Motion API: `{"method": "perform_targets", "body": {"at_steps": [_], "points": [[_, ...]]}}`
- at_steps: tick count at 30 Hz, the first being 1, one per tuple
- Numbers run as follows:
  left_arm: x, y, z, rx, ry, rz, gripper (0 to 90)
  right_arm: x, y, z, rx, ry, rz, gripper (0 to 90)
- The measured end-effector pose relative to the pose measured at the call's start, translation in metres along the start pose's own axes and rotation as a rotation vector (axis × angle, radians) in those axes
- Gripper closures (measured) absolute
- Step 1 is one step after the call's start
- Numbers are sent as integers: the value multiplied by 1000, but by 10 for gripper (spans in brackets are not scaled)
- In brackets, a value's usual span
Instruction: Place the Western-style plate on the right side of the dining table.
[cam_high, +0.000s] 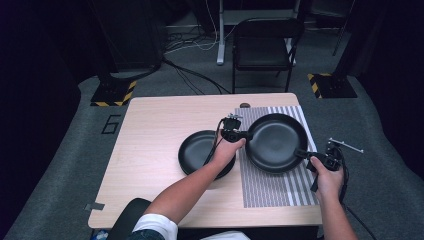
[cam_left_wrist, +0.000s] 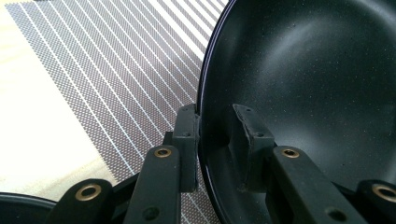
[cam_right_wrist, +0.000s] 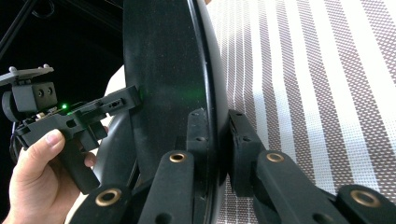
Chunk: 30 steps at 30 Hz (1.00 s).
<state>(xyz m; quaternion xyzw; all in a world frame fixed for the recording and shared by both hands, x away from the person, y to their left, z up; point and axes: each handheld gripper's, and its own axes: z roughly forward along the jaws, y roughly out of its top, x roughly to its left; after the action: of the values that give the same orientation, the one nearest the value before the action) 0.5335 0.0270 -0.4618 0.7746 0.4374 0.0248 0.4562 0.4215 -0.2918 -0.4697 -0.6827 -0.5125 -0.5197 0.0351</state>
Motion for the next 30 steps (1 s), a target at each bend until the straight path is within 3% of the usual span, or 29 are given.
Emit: {"method": "perform_targets", "body": {"at_steps": [30], "points": [[10, -16, 23, 58, 17, -35, 715, -17, -6, 13, 14, -46, 3, 809]]}}
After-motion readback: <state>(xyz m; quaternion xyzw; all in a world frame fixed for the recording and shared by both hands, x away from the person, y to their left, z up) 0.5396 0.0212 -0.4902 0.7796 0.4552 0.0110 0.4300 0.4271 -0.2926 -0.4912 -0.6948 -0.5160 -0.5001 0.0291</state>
